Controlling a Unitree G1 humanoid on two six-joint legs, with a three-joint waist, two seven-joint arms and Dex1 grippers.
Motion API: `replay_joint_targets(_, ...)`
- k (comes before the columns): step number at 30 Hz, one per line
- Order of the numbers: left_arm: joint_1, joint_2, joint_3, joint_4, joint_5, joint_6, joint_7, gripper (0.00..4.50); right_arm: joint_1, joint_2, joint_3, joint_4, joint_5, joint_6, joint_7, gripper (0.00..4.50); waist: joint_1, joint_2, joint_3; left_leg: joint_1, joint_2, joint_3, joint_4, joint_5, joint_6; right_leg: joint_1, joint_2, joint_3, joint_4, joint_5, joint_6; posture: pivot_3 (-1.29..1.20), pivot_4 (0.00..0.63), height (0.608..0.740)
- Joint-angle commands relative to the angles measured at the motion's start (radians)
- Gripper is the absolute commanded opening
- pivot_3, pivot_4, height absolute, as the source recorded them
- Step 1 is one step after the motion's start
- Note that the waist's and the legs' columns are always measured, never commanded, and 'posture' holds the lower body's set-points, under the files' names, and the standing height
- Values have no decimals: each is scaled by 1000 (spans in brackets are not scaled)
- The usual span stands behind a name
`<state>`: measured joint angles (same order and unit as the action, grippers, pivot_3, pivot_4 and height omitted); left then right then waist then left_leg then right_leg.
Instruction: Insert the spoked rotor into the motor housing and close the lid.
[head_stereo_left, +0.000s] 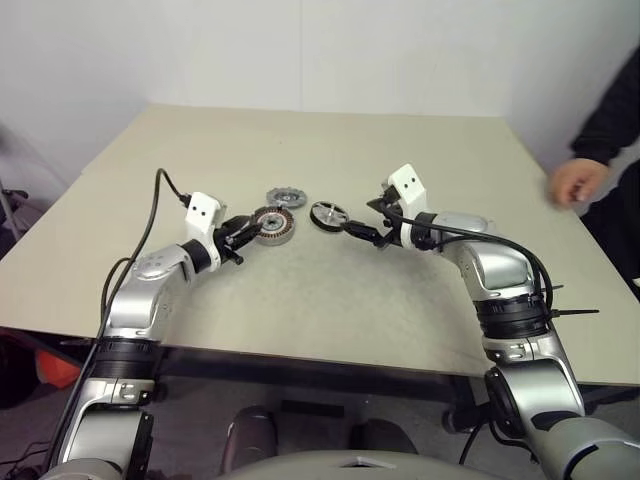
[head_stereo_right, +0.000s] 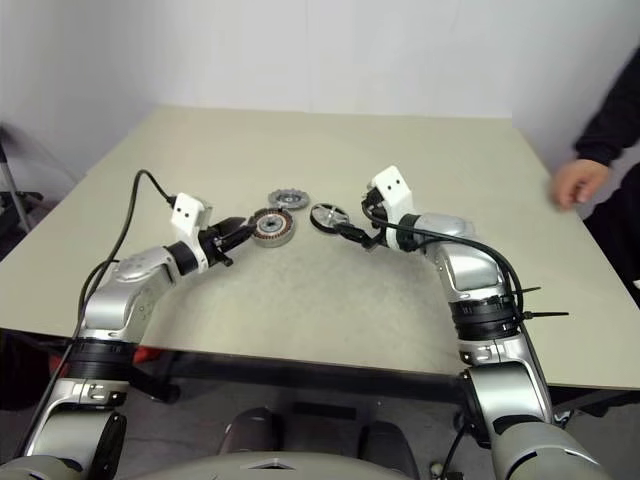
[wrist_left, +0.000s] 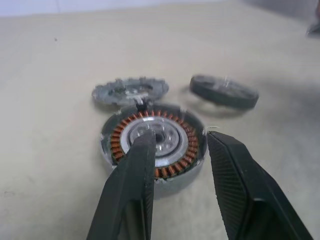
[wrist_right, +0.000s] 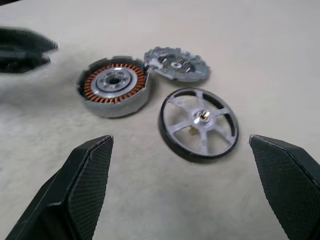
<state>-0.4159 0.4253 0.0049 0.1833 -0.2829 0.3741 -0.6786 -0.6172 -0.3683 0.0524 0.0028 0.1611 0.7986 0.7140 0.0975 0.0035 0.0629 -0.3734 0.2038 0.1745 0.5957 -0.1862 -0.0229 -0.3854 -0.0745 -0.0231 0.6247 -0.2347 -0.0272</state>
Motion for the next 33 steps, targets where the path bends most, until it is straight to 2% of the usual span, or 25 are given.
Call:
replay_joint_targets(1,-81,48,-50,77,86,-86,-47,1759,-4,7,-6,-65,24,1,-30,4472,0,0,0,0,0,0,0,0,0,0,0,0,0,0,0,0,0,740)
replay_joint_targets(7,-184,84,-128,228,181,-226,-147,1759,6,-1,-17,-112,71,30,-25,4472,1,0,0,0,0,0,-1,0,-1,0,0,0,0,0,0,0,0,740)
replay_joint_targets(10,-230,93,-154,291,211,-279,-199,2280,7,-2,-19,-125,50,15,-75,4500,2,0,0,-1,0,0,-1,0,-1,-1,0,0,0,0,0,0,0,740)
replay_joint_targets(14,-300,103,-186,386,273,-338,-222,3617,12,-14,-2,-143,45,8,-89,4500,2,0,0,-1,0,0,-1,1,-1,-1,0,0,0,0,0,0,0,740)
replay_joint_targets(22,-502,127,-287,667,429,-586,-303,3617,20,-35,-22,-207,67,63,-113,4500,7,0,0,-1,0,0,-2,1,-2,-1,0,0,0,0,0,0,0,740)
replay_joint_targets(28,-662,101,-360,917,548,-753,-323,3617,79,-62,-24,-360,101,152,-130,4500,20,0,0,-1,-1,-1,-3,1,-2,-1,0,0,-1,2,3,0,0,740)
replay_joint_targets(33,-709,57,-380,1015,590,-802,-353,3617,106,-57,-48,-412,110,179,-175,4500,34,0,0,0,-1,-1,-4,1,-2,-1,0,0,-1,2,3,0,0,740)
